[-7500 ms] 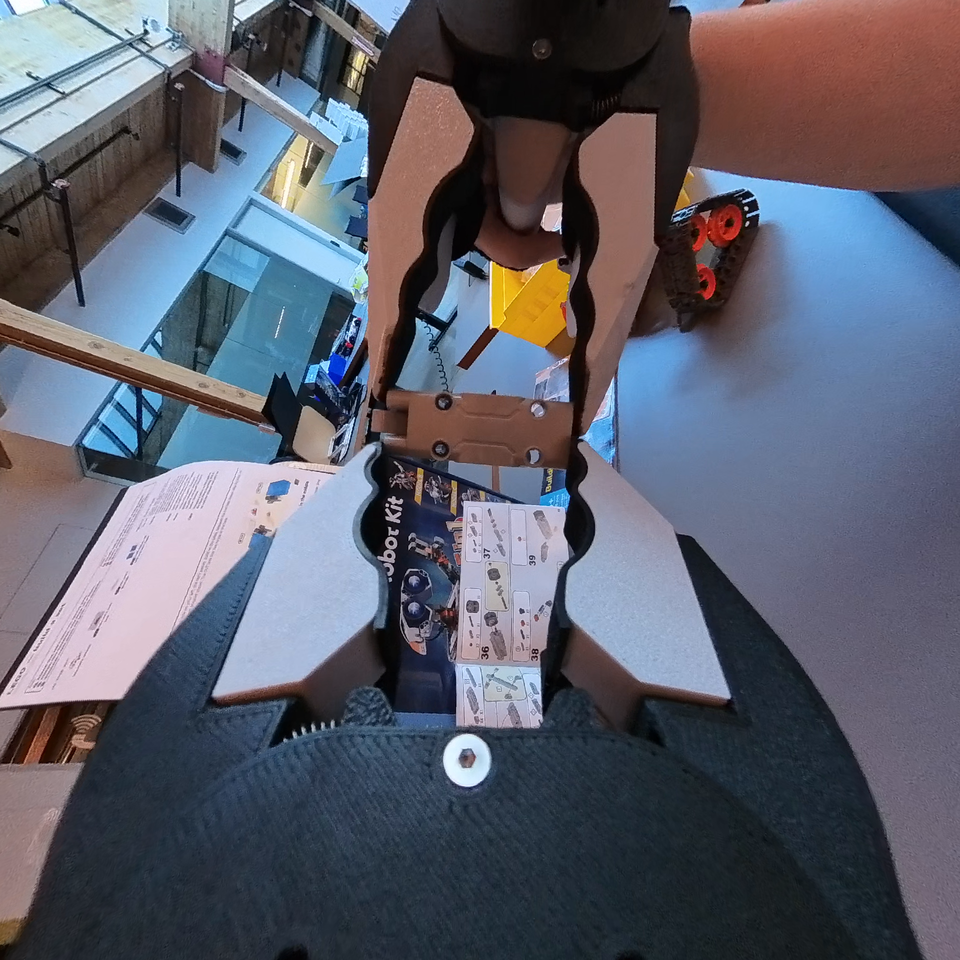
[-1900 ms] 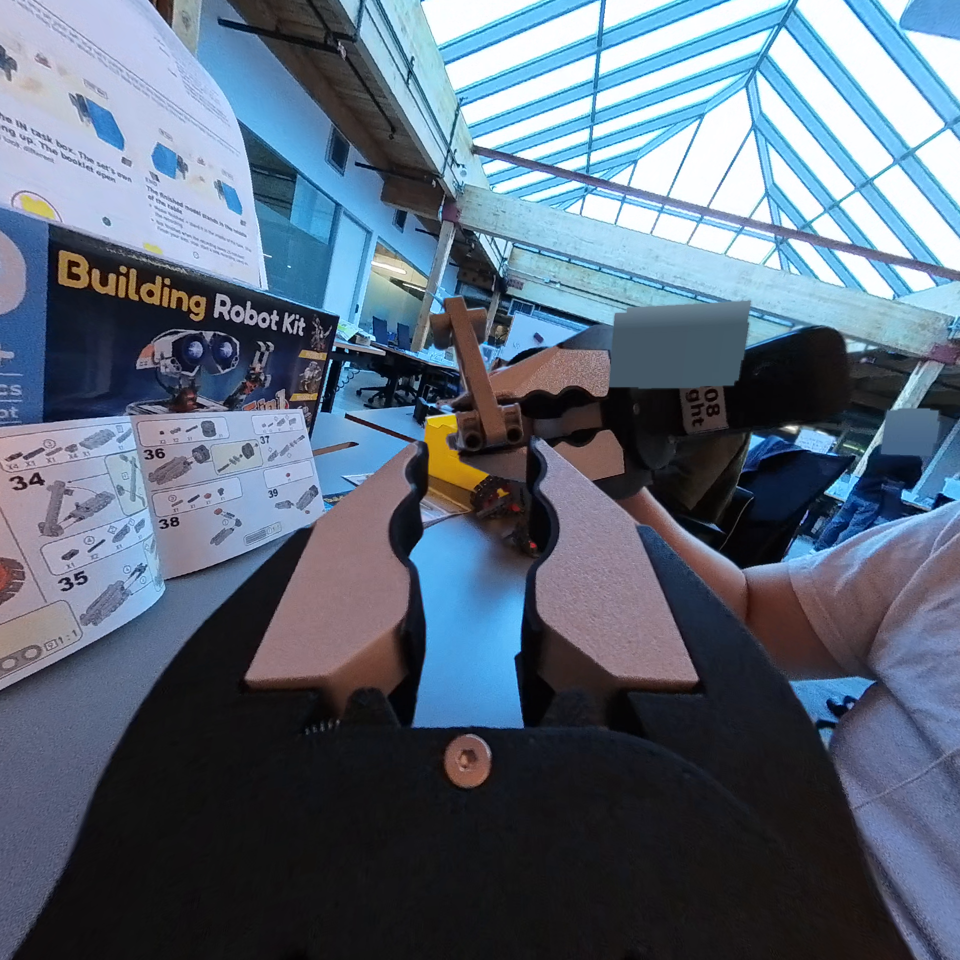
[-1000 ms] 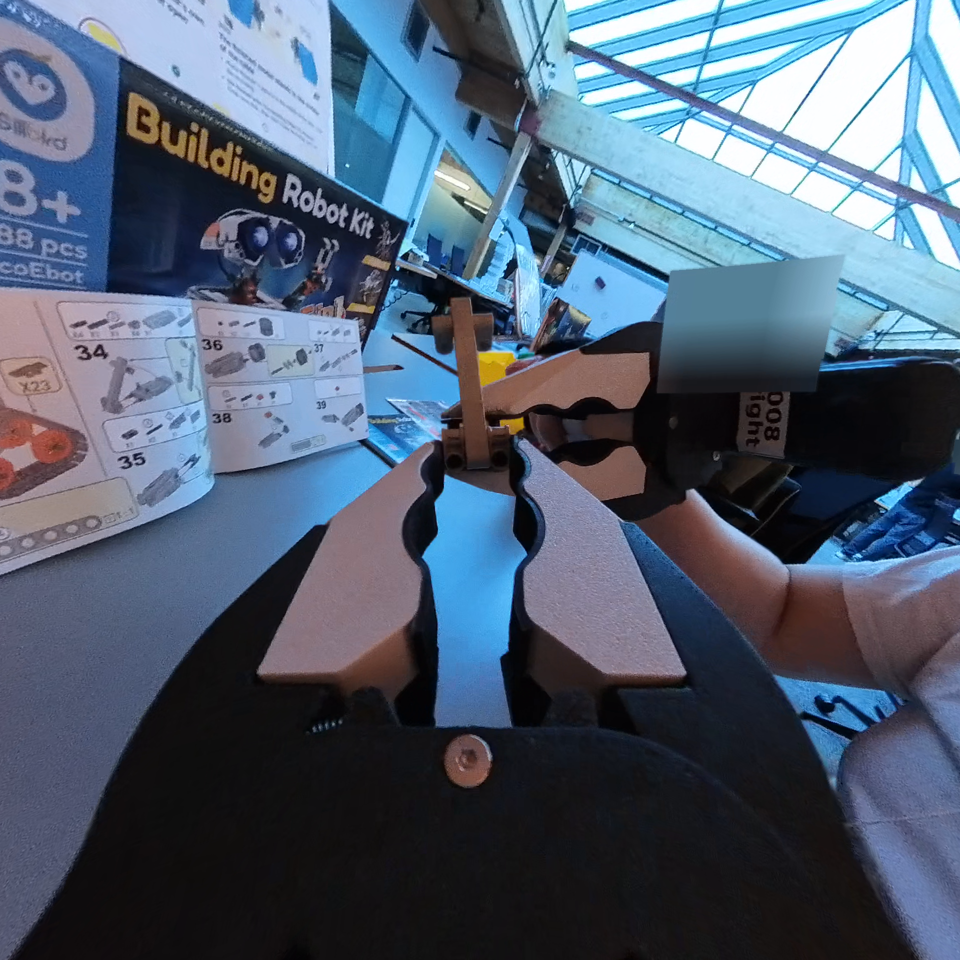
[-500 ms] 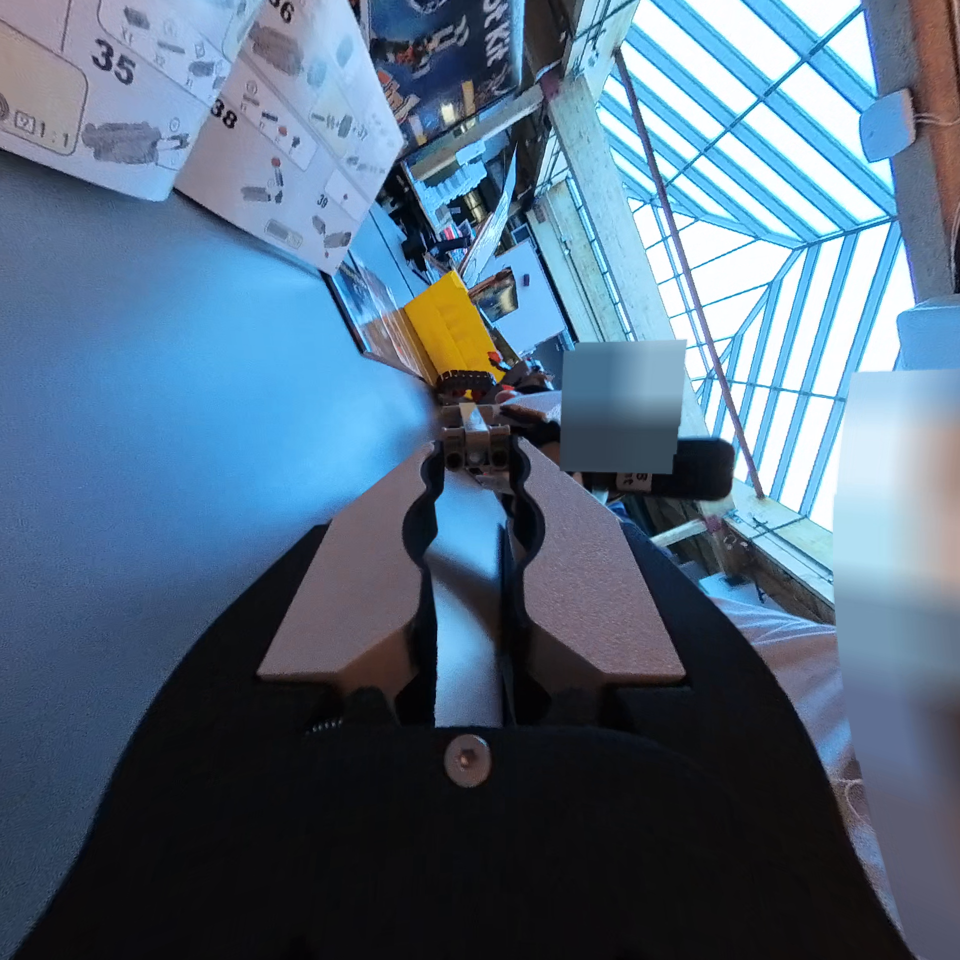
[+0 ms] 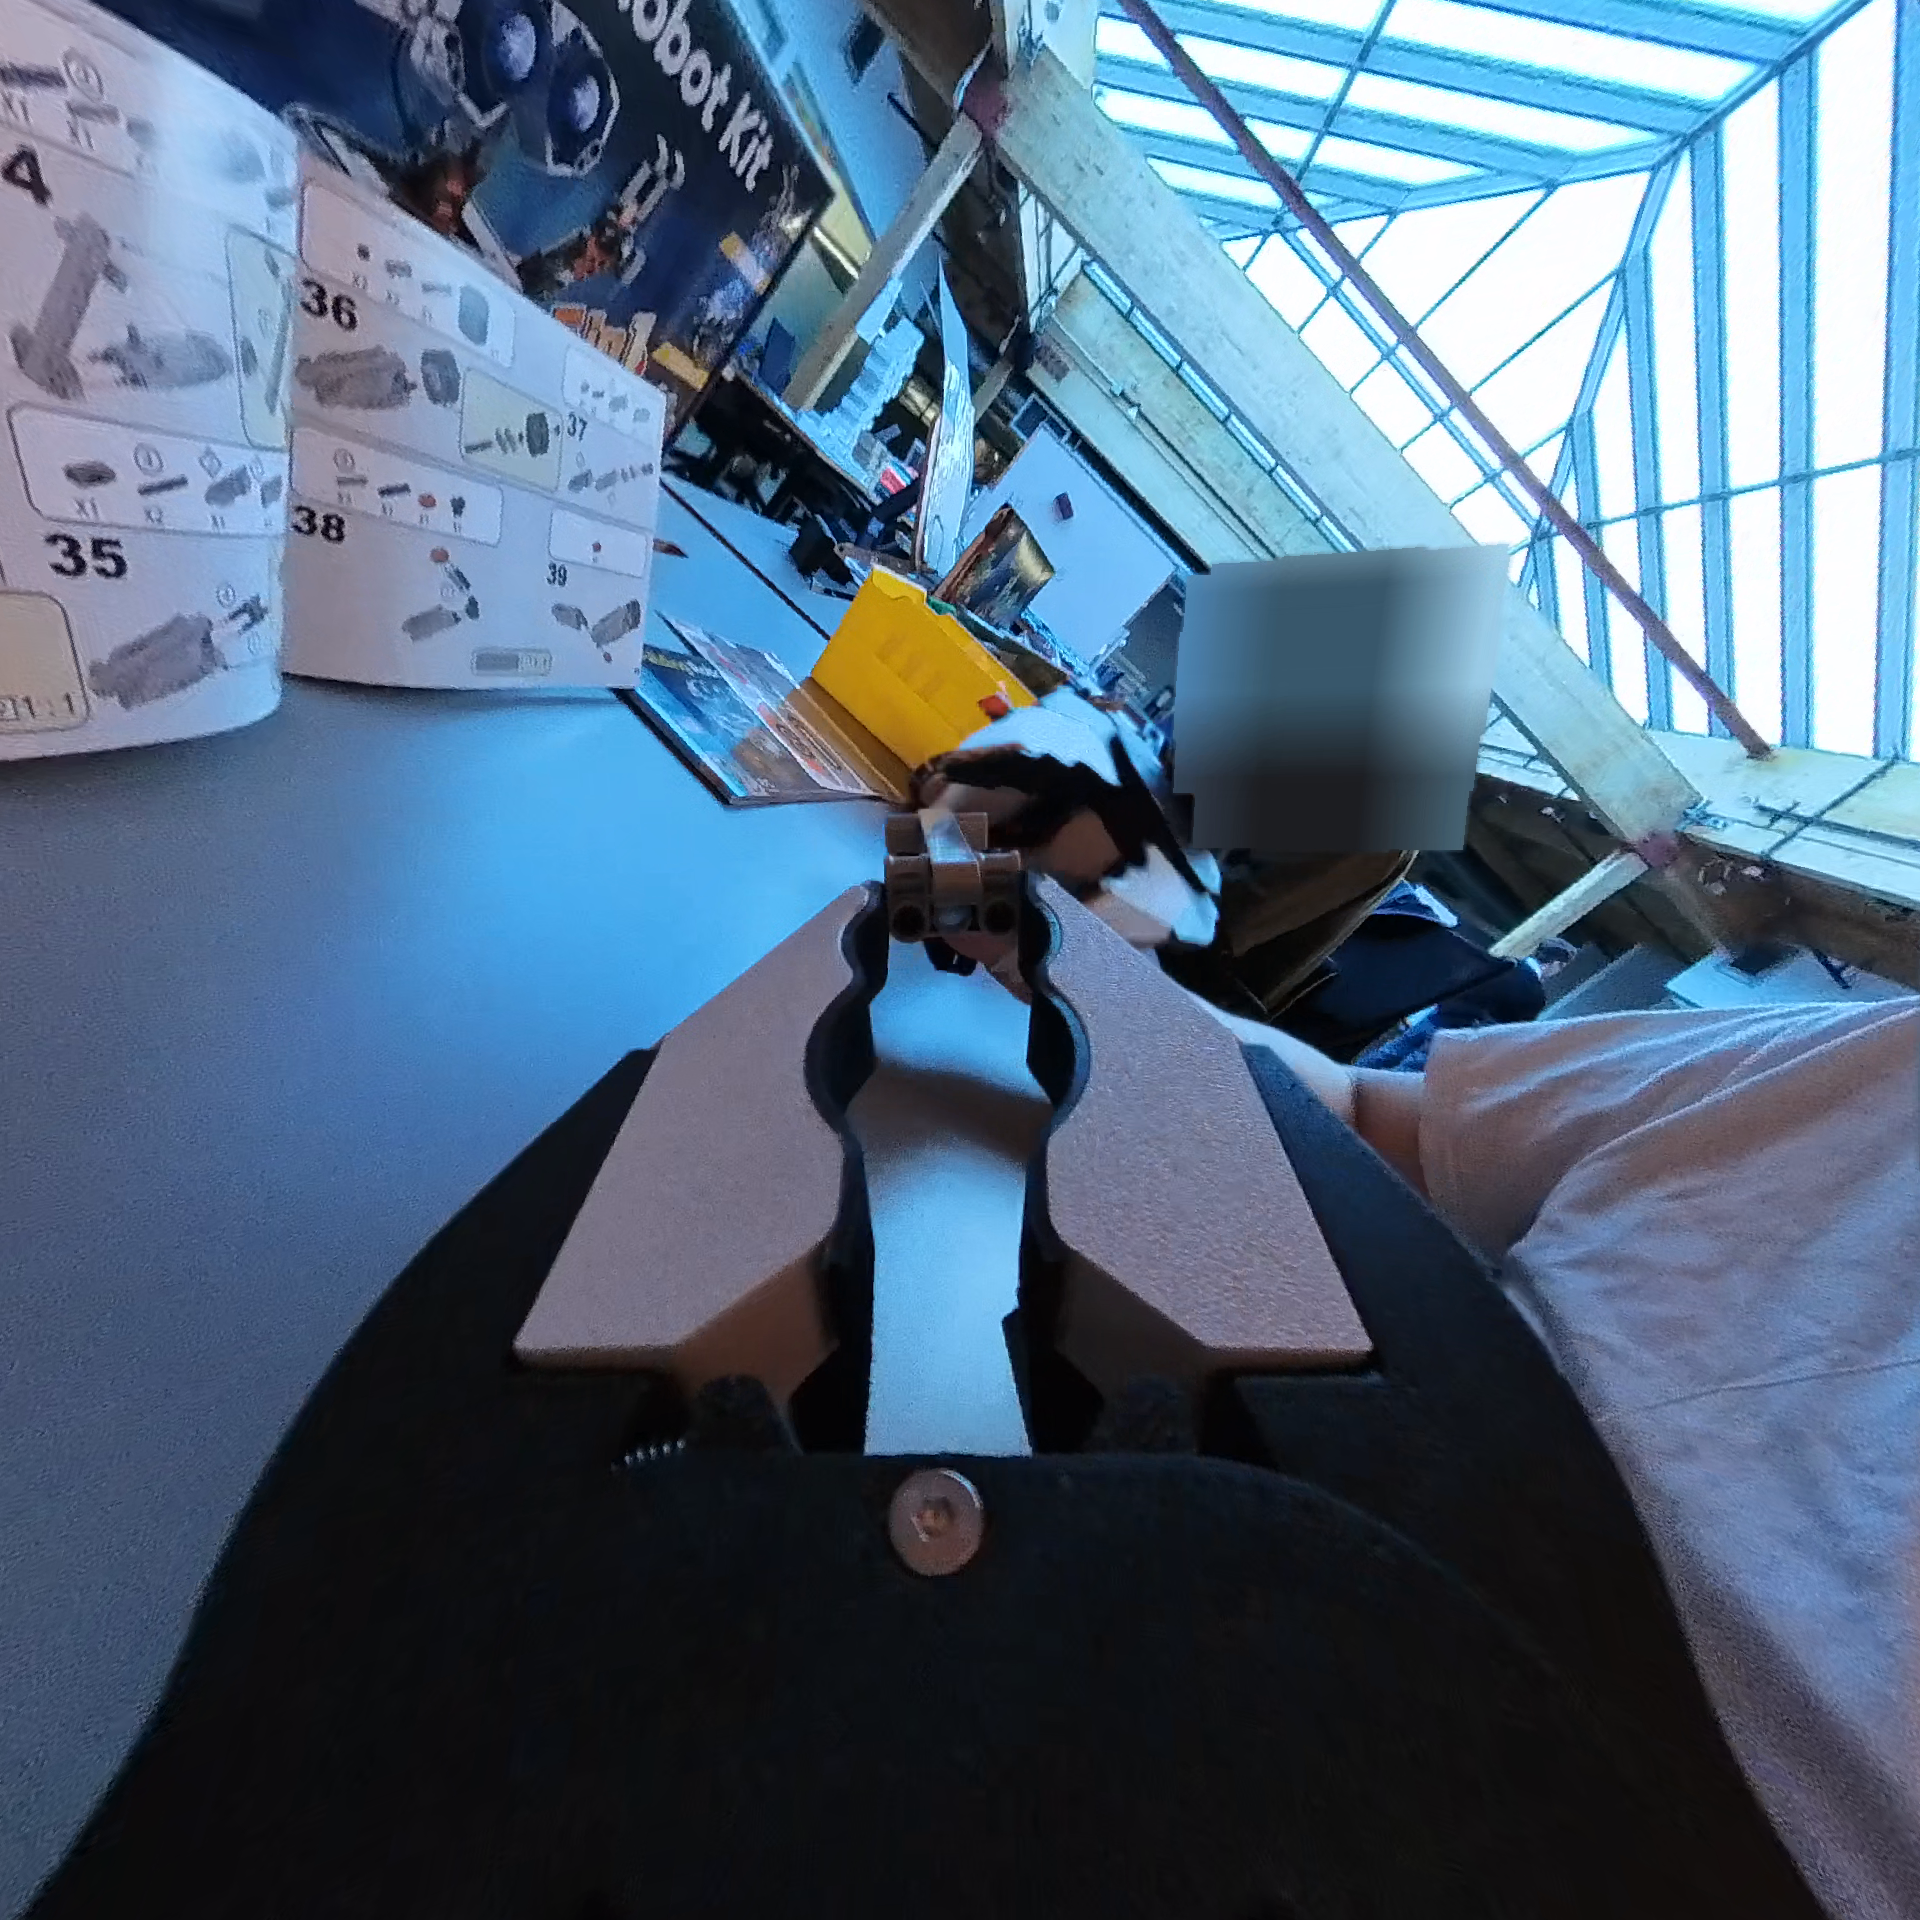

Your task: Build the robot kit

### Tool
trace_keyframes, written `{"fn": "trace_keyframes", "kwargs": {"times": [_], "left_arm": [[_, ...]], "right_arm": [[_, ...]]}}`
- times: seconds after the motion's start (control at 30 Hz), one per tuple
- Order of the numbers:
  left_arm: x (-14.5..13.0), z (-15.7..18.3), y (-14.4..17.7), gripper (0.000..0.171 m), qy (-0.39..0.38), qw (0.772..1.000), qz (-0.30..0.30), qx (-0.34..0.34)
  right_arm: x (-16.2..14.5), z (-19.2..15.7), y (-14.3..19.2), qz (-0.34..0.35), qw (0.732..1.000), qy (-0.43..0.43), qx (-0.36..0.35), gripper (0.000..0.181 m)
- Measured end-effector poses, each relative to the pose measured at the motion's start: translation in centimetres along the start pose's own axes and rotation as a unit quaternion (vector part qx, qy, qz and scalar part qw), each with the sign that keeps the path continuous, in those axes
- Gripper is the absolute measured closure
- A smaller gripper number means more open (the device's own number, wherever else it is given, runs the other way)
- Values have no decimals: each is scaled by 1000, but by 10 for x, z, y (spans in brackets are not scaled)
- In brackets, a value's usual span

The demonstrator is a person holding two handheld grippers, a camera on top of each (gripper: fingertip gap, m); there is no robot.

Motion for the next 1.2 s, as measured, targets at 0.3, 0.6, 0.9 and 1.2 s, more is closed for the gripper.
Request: {"fn": "trace_keyframes", "kwargs": {"times": [0.3,0.6,0.9,1.2], "left_arm": [[0,0,-1,149,25,1000,13,3],[-3,2,-4,149,28,1000,11,-4],[-1,0,3,120,-191,976,-46,93],[-13,18,-5,133,-549,789,-110,253]], "right_arm": [[-3,-11,-7,-75,960,247,-105,160],[-7,-13,-11,-85,966,227,-89,171],[-6,-6,-7,-114,961,231,-99,175],[-12,-11,-7,-125,958,250,-61,174]]}}
Point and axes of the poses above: each gripper's, where its closed fingertips meet, y back along the fingers, x out of its top, z = x × y across the jaws, the point moved 5 cm from there along y, back along the fingers
